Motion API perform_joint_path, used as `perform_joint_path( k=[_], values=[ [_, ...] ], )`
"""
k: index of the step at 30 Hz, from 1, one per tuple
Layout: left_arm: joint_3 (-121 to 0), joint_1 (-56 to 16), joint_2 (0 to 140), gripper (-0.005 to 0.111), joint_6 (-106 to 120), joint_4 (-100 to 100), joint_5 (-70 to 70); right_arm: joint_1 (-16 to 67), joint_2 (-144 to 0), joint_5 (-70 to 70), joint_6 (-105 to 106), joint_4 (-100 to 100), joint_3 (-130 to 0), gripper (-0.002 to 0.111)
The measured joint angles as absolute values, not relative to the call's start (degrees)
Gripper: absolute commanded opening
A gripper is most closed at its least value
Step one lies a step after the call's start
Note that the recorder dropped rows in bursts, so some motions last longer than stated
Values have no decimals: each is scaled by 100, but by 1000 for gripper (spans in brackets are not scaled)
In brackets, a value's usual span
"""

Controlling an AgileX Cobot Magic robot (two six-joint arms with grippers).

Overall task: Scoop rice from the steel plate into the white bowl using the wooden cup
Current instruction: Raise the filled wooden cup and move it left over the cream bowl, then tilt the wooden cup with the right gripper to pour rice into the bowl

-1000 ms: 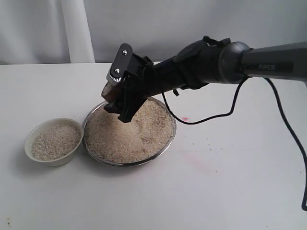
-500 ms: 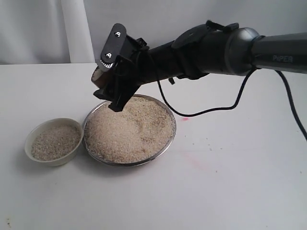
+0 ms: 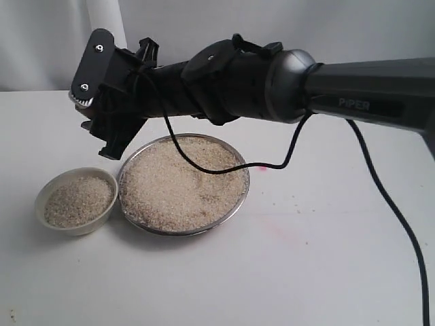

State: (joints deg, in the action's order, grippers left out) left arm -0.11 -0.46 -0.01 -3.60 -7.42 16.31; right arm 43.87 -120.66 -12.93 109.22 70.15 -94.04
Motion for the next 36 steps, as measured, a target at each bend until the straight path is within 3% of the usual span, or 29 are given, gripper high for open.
perform_joint_path(
  k=[36],
  values=[
    [-11, -46, -1, 0, -360, -742, 1631, 5369, -13185, 1092, 12186, 6269, -9514, 0]
  ],
)
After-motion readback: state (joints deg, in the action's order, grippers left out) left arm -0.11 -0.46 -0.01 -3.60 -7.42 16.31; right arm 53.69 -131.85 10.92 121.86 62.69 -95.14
